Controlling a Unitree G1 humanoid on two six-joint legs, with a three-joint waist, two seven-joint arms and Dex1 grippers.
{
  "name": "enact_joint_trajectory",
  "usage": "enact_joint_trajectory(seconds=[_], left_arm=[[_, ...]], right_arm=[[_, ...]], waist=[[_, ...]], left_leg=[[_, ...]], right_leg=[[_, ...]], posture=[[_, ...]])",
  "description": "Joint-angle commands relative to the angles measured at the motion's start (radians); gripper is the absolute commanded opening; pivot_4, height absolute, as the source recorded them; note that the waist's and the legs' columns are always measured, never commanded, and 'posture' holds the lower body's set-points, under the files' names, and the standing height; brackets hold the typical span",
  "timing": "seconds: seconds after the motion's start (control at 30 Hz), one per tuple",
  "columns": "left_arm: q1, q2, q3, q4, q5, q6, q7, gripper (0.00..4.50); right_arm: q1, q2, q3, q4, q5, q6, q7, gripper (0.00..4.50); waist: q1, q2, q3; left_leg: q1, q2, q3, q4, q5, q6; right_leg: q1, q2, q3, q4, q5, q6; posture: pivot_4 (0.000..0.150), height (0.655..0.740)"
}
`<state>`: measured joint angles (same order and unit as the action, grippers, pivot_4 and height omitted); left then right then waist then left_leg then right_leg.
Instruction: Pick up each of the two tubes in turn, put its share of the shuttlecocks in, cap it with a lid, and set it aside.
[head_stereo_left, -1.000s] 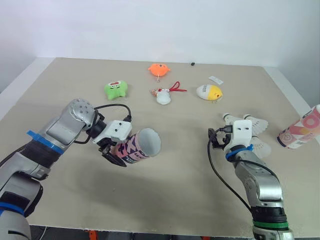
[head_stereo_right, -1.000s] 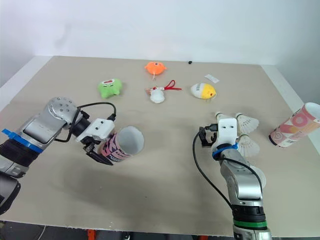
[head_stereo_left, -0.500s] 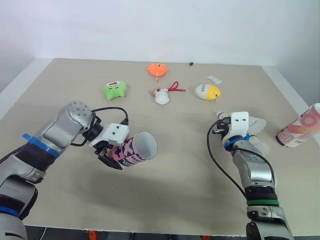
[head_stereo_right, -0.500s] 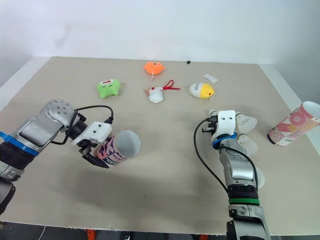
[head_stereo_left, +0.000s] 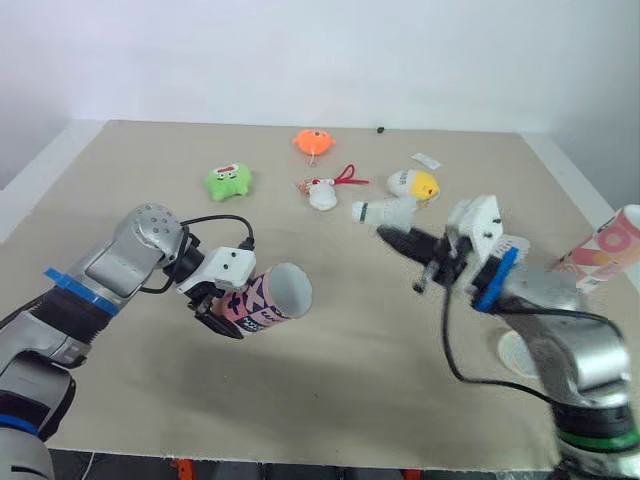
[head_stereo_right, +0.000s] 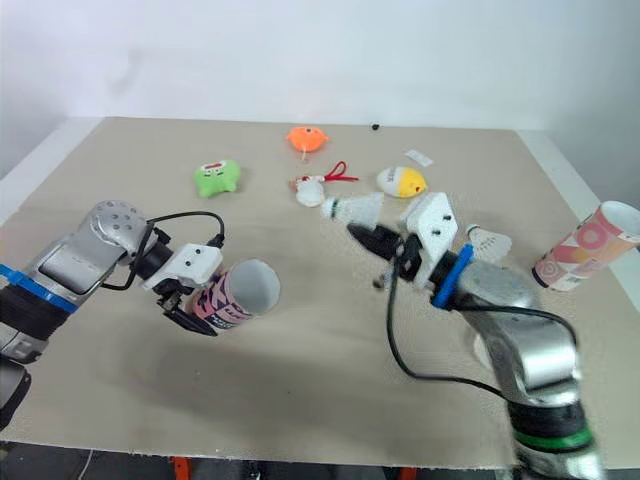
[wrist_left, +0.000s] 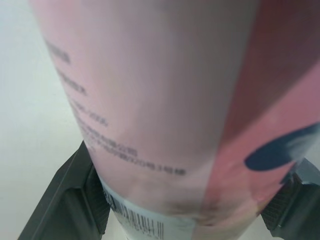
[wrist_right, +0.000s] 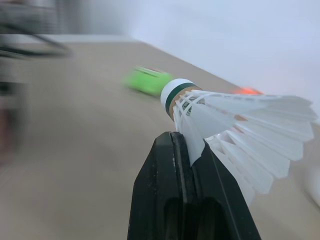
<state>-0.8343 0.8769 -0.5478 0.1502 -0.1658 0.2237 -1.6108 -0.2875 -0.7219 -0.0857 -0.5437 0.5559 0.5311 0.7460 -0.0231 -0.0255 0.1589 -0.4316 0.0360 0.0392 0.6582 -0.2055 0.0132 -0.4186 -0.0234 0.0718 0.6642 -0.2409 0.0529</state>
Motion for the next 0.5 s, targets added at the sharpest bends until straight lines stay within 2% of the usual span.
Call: enact_joint_trajectory(seconds=[0.03, 0.23, 0.5], left_arm=[[0.006, -0.003, -0.026, 0.023, 0.027, -0.009, -0.004, 3.4], [0.003, -0.018, -0.028, 0.027, 0.023, -0.009, -0.004, 3.4], [-0.001, -0.032, -0.024, 0.031, 0.025, -0.005, -0.004, 3.4]], right_arm=[[0.004, -0.095, -0.057, -0.137, 0.117, 0.041, 0.116, 0.03], [-0.031, -0.116, -0.013, -0.207, 0.175, 0.082, 0.112, 0.03], [-0.117, -0.073, 0.162, -0.177, 0.092, 0.076, 0.11, 0.03]], waist=[[0.0, -0.001, 0.0], [-0.001, -0.001, 0.0], [0.001, -0.001, 0.0]], left_leg=[[0.002, 0.001, 0.0, 0.0, 0.0, 0.0], [0.009, 0.003, 0.0, 0.0, 0.0, 0.0], [0.008, 0.001, 0.0, 0.0, 0.0, 0.0]], right_leg=[[0.002, 0.001, -0.001, 0.0, -0.001, -0.001], [0.008, 0.002, -0.001, 0.0, -0.004, -0.006], [0.008, 0.0, -0.001, 0.0, -0.005, -0.005]], posture=[[0.15, 0.74], [0.15, 0.74], [0.15, 0.74]])
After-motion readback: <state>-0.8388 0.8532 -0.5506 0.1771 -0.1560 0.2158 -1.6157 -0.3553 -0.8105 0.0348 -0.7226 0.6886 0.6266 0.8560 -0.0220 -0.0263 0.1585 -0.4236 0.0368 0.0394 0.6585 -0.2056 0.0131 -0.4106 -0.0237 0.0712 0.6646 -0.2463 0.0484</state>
